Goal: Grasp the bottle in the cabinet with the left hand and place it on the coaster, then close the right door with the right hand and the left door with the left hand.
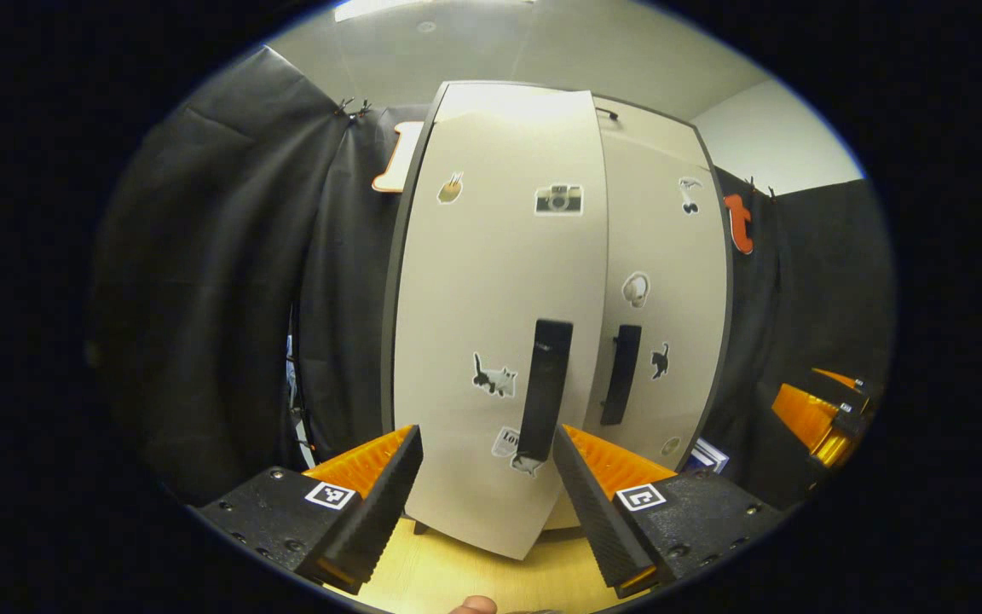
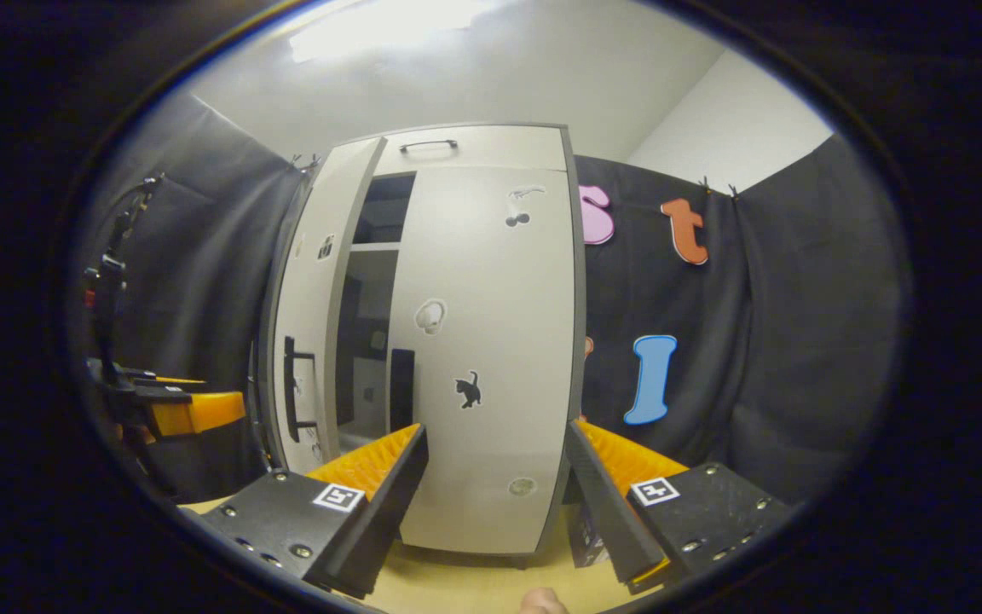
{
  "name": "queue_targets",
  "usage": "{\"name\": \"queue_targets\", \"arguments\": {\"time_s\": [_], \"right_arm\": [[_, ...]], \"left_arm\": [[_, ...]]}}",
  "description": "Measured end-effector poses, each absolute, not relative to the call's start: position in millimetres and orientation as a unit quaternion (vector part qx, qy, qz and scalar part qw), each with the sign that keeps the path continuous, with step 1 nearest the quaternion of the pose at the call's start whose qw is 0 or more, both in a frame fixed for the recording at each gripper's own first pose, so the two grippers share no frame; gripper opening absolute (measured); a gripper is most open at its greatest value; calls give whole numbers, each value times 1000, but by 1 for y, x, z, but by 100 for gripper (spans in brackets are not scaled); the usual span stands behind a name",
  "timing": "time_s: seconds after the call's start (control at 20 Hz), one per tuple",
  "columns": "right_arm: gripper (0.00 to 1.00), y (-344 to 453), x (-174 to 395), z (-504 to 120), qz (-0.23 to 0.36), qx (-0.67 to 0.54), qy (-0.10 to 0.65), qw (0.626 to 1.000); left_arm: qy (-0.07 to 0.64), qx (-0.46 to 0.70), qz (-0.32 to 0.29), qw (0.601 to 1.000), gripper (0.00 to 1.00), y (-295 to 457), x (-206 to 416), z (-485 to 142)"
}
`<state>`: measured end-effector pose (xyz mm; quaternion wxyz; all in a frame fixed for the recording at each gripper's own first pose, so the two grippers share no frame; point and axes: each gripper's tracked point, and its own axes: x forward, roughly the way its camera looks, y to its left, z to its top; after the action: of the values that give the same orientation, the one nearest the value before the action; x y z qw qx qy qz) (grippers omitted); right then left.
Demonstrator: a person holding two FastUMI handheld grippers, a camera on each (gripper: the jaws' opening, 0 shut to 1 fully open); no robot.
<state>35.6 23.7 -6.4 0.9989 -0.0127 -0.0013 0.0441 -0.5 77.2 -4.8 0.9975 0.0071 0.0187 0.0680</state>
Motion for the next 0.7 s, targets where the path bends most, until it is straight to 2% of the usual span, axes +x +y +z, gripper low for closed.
{"name": "queue_targets", "arguments": {"time_s": [0.05,0.1,0.15,0.2,0.25,0.3,0.7], "right_arm": [[98,22,36,-5,40,-11,-1,999],[98,20,36,-3,35,-12,-2,999],[98,20,36,-1,33,-14,-5,999],[98,20,35,1,31,-16,-7,999],[98,20,34,2,32,-19,-9,999],[98,21,33,3,31,-23,-11,999],[98,15,24,12,28,-19,-21,999]], "left_arm": [[10,15,72,997,91,77,-2,4],[2,23,75,997,95,74,-5,9],[-4,29,76,997,91,73,-6,14],[-9,34,76,996,96,72,-7,19],[-12,38,74,996,92,70,-4,22],[-12,40,73,996,96,68,-2,23],[-18,30,72,997,96,65,-2,29]]}}
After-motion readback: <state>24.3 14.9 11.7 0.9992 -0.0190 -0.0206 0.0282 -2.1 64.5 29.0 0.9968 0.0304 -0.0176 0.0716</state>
